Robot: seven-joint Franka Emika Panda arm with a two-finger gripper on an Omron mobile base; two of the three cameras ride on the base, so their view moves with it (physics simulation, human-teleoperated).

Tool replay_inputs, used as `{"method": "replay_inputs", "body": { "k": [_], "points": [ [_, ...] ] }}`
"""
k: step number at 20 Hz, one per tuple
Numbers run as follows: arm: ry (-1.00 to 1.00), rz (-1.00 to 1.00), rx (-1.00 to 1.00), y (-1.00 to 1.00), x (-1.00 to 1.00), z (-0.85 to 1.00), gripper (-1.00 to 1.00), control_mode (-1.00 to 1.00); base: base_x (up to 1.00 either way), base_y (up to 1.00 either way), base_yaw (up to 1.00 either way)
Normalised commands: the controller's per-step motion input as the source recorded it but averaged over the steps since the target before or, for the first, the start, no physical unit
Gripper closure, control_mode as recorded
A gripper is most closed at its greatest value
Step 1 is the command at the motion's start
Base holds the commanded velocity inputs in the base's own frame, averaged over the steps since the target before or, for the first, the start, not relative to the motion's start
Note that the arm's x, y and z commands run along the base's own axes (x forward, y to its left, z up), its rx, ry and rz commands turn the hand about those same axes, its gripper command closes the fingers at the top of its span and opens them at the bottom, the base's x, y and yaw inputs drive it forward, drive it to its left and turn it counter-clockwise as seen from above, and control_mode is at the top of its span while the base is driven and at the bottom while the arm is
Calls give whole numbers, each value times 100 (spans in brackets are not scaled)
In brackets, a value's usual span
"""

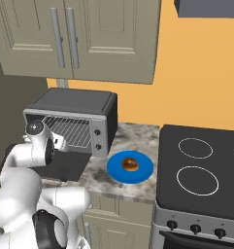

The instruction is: Pick up the bagel from the plate, place it on the toaster oven rack, close the door, and set the timer.

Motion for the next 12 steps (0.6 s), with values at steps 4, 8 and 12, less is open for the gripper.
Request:
{"method": "replay_inputs", "body": {
  "k": [4,8,12],
  "points": [
    [35,-15,1,-22,-53,36,-100,-100,0,0,0],
    [7,-16,-5,-72,-8,28,-100,-100,0,0,0],
    [4,-13,-6,-94,-1,16,-100,-100,0,0,0]
  ]
}}
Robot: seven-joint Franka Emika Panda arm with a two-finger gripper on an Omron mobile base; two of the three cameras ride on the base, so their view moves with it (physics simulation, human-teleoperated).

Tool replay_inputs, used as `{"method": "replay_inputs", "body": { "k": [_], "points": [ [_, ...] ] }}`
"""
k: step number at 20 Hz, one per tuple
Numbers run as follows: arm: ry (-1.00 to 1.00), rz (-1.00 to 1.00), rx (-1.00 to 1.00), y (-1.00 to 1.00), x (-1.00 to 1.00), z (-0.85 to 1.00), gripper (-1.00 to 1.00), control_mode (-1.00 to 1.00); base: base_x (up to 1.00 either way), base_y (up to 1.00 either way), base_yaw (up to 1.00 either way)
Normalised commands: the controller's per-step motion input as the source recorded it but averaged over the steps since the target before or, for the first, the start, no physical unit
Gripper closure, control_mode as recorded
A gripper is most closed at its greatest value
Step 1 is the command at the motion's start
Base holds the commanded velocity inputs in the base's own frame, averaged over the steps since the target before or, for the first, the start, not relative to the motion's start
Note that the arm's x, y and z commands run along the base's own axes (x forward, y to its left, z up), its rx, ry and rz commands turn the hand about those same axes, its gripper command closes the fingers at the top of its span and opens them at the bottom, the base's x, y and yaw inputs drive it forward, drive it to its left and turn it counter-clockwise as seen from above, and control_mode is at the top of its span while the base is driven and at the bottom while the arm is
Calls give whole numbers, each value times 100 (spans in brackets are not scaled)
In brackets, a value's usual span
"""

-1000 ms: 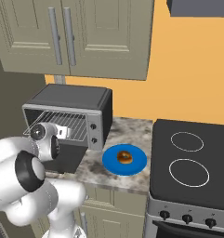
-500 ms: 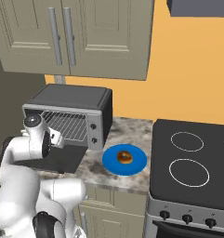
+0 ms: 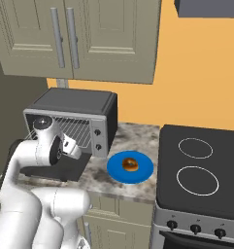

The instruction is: Pick up the bagel from the plate, place it on the toaster oven rack, close the door, and set the timer.

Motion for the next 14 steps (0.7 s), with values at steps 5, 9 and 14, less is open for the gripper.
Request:
{"method": "replay_inputs", "body": {
  "k": [5,9,14],
  "points": [
    [9,-8,-4,-98,-10,5,-100,-100,0,0,0],
    [11,-7,-5,-97,-13,0,-100,-100,0,0,0],
    [11,-2,-3,-93,-3,0,-100,-100,0,0,0]
  ]
}}
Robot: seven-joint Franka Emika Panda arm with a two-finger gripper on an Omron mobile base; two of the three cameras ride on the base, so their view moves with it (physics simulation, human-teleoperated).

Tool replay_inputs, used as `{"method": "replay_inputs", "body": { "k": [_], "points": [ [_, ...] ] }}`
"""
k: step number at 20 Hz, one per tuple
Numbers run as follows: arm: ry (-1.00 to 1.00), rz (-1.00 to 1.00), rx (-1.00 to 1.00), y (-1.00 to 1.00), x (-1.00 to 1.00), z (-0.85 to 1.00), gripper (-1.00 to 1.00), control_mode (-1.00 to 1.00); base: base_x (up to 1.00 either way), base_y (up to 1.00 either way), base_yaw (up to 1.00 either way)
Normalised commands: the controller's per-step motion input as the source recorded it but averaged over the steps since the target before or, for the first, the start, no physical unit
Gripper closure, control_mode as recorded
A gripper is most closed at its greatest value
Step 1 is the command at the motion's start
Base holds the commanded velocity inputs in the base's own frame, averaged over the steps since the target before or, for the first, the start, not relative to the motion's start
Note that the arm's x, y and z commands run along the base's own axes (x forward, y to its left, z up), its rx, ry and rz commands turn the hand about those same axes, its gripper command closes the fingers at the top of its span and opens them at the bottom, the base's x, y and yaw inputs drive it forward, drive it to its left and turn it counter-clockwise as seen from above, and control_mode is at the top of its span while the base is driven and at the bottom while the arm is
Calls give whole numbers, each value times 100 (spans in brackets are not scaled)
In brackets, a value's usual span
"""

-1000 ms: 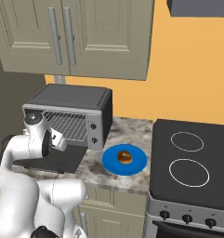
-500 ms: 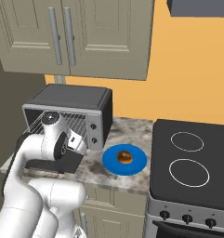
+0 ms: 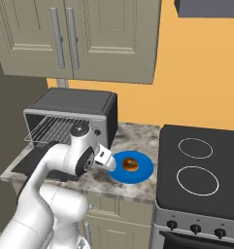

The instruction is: Pick up the bagel from the plate, place it on the toaster oven rack, close the door, and set the timer.

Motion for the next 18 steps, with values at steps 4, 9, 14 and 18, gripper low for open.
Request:
{"method": "replay_inputs", "body": {
  "k": [4,9,14,18],
  "points": [
    [6,-4,0,-73,-1,0,-100,-100,0,0,0],
    [1,-12,0,-51,0,-1,-100,-100,0,0,0],
    [-1,-13,0,-34,3,-8,-100,-100,0,0,0],
    [0,-3,0,-14,22,-2,-100,-100,0,0,0]
  ]
}}
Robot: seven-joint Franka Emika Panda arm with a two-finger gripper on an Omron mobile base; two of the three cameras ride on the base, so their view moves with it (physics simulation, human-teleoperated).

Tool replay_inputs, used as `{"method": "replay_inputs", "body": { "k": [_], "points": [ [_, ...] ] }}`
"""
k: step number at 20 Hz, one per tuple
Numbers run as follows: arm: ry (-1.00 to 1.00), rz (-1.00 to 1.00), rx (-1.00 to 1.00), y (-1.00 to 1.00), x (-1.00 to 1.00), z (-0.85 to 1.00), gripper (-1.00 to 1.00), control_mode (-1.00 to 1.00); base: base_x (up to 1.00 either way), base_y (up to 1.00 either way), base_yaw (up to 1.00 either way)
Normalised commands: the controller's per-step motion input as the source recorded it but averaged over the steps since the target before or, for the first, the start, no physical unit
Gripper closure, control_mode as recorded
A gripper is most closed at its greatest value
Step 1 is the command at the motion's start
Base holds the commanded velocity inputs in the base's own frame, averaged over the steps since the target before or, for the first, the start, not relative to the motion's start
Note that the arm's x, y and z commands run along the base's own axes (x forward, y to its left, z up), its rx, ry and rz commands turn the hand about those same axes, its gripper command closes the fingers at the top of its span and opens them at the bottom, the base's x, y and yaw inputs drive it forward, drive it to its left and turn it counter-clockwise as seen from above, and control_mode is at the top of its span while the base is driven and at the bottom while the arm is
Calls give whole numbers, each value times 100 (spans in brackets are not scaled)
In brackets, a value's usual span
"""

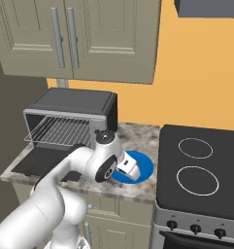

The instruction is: Pick up the bagel from the plate, place it on the toaster oven rack, close the door, and set the timer.

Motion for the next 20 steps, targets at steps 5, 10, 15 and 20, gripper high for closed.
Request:
{"method": "replay_inputs", "body": {
  "k": [5,10,15,20],
  "points": [
    [0,1,0,0,16,0,-100,-100,0,0,0],
    [0,2,0,0,16,-10,-100,-100,0,0,0],
    [0,2,0,0,18,-28,-100,-100,0,0,0],
    [0,0,0,0,28,-20,-100,-100,0,0,0]
  ]
}}
